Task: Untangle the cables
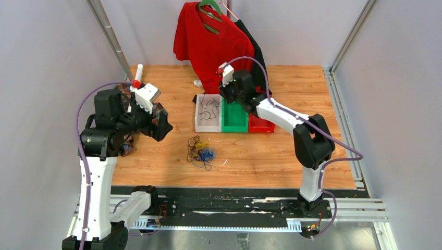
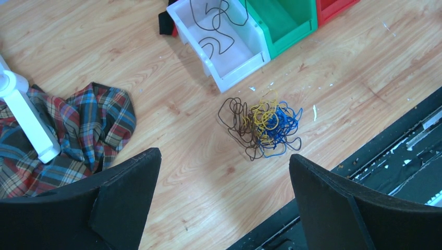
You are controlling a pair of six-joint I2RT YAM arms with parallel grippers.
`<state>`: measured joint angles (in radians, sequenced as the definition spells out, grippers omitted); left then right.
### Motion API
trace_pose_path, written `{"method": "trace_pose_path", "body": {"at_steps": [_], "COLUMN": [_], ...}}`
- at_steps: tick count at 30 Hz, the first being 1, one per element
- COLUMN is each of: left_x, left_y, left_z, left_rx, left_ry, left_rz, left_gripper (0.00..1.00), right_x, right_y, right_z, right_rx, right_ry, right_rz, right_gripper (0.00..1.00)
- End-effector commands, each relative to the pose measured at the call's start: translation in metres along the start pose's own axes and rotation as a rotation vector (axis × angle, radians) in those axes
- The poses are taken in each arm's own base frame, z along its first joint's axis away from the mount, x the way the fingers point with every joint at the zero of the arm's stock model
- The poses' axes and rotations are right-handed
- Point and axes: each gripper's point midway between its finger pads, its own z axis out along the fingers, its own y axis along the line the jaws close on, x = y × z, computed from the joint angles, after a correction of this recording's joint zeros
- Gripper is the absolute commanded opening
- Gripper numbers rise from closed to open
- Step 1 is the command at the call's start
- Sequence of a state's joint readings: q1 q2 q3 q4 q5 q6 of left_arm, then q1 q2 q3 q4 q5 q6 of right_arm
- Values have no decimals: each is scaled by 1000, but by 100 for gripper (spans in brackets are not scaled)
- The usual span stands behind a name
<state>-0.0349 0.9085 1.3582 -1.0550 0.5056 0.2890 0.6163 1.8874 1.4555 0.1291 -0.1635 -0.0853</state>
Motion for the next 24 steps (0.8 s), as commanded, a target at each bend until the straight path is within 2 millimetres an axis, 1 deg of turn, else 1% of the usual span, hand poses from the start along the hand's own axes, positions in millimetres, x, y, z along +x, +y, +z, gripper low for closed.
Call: {"method": "trace_pose_path", "body": {"at_steps": [1, 3, 5, 11, 15, 20, 22, 24], "left_x": [-9, -8, -9, -7, -4, -1, 2, 3], "left_y": [-1, 0, -1, 0, -1, 2, 4, 4], "left_z": [-7, -6, -6, -4, -3, -3, -1, -1], "left_rx": [-7, -7, -5, 0, 3, -17, -18, -19], "left_ry": [-29, -24, -25, -19, -15, 0, 14, 21], "left_rz": [14, 7, 9, 18, 19, 3, -3, -5], "left_gripper": [98, 98, 98, 98, 98, 98, 98, 98], "right_x": [20, 24, 32, 39, 39, 50, 51, 52], "right_y": [10, 14, 18, 32, 43, 50, 50, 43], "right_z": [16, 20, 27, 46, 60, 77, 80, 81], "right_rx": [7, 17, 17, 15, 6, -6, 6, 40], "right_ry": [92, 110, 138, 179, 182, 200, 200, 203], "right_rz": [-72, -97, -115, -145, -128, -77, -61, -61], "right_gripper": [1, 1, 1, 1, 1, 1, 3, 10]}}
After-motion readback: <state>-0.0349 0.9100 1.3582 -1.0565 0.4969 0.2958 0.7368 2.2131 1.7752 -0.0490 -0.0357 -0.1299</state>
